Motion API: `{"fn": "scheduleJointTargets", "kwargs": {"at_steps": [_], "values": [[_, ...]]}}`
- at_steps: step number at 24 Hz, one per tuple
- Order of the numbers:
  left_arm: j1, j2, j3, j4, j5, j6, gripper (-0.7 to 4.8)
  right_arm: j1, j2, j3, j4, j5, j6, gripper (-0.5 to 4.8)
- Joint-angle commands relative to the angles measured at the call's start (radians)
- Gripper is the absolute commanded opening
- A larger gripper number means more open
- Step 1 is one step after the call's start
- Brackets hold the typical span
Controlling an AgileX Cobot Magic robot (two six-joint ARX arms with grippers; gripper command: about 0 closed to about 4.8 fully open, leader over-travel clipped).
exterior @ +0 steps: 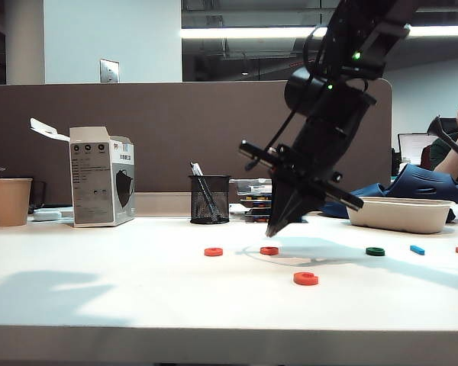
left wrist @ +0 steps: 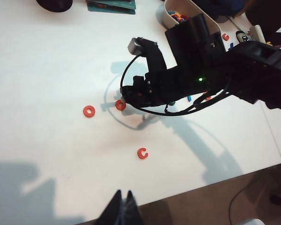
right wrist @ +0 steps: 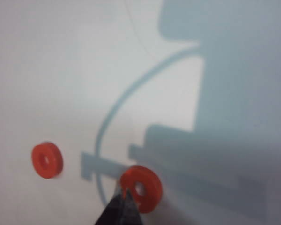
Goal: Select the appropriate letters from the row of letter magnets placed on the table to arrange into the word "cool".
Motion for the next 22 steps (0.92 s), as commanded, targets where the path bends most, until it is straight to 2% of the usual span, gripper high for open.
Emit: {"fn": "scheduleJointTargets", "kwargs": {"at_steps": [1, 17, 19, 22], "values": [[-0.001, -0.002, 0.004, 0.009, -0.003, 0.005, -0.04, 0.002, 0.0, 0.003, 0.0, 0.001, -0.005, -0.09], [-0.001, -0.002, 0.004, 0.009, -0.003, 0.005, -0.04, 0.002, 0.031, 0.003, -0.016, 0.014, -0.005, -0.09], [-0.001, -0.002, 0.004, 0.009, -0.003, 0.005, -0.04, 0.002, 0.031, 0.003, -0.075, 0.083, -0.006, -0.09], [-0.001, -0.002, 0.004, 0.009, -0.003, 0.005, -0.04, 0.001, 0.031, 0.003, -0.119, 0.111, -0.013, -0.09]]}}
